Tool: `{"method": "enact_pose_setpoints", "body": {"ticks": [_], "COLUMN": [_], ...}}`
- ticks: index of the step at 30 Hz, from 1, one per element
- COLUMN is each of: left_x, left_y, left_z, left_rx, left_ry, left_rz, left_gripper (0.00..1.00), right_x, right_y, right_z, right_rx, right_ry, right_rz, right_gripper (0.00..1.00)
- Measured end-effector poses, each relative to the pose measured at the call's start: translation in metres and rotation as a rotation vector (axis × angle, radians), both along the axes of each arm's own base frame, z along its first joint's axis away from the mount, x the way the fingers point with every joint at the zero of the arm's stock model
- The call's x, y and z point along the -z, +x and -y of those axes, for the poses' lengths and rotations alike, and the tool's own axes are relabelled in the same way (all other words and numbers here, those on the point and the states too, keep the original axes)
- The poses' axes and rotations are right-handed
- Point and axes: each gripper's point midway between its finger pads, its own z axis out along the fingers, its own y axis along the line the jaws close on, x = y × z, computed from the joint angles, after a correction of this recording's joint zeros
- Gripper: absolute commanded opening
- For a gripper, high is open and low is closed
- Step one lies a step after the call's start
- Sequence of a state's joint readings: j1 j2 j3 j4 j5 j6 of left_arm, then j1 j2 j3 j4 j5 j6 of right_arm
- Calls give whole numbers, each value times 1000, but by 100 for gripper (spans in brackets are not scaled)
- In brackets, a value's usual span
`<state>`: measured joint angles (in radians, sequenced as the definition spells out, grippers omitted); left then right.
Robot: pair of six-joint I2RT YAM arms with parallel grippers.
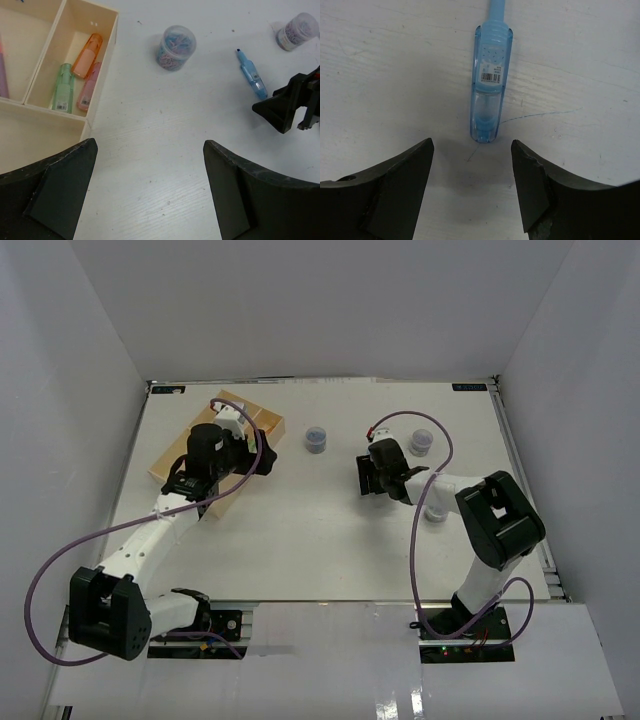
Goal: Sort the stationery into containers
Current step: Pick up the pen from the center of the board.
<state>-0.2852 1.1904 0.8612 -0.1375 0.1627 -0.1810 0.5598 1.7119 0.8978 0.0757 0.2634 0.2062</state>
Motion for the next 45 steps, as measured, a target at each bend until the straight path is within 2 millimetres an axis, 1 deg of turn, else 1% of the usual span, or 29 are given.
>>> {"method": "enact_pose_setpoints", "body": {"ticks": [3,6,14,15,17,22,24,30,34,36,39,42,45], "left_x": [-7,-12,-16,-17,-17,-17,-17,-17,-18,-18,-19,-21,-24], "left_y": [1,2,3,3,3,3,3,3,1,0,-3,-7,-11], "left_z": [5,8,11,11,11,12,12,13,16,18,24,31,41], "left_rx": [11,15,21,21,21,21,21,22,29,38,57,84,120], "left_ry": [-8,-13,-17,-17,-18,-22,-22,-31,-51,-65,-93,-134,-192], "left_rz": [30,50,68,69,69,70,70,65,57,50,37,20,-1], "left_gripper": [98,98,98,98,98,98,98,98,98,98,98,98,98], "right_x": [10,10,11,10,11,11,10,10,8,2,-19,-54,-86], "right_y": [4,10,17,18,20,25,26,24,9,-1,-11,-19,-32], "right_z": [0,-1,1,2,3,4,4,6,14,18,14,4,-10], "right_rx": [8,21,44,46,52,62,65,63,50,36,1,-48,-120], "right_ry": [-12,-6,3,4,5,8,9,10,-8,-17,13,77,145], "right_rz": [-17,-14,0,2,6,20,24,34,13,-3,1,46,85], "right_gripper": [66,64,58,56,54,46,40,26,24,24,26,27,27]}}
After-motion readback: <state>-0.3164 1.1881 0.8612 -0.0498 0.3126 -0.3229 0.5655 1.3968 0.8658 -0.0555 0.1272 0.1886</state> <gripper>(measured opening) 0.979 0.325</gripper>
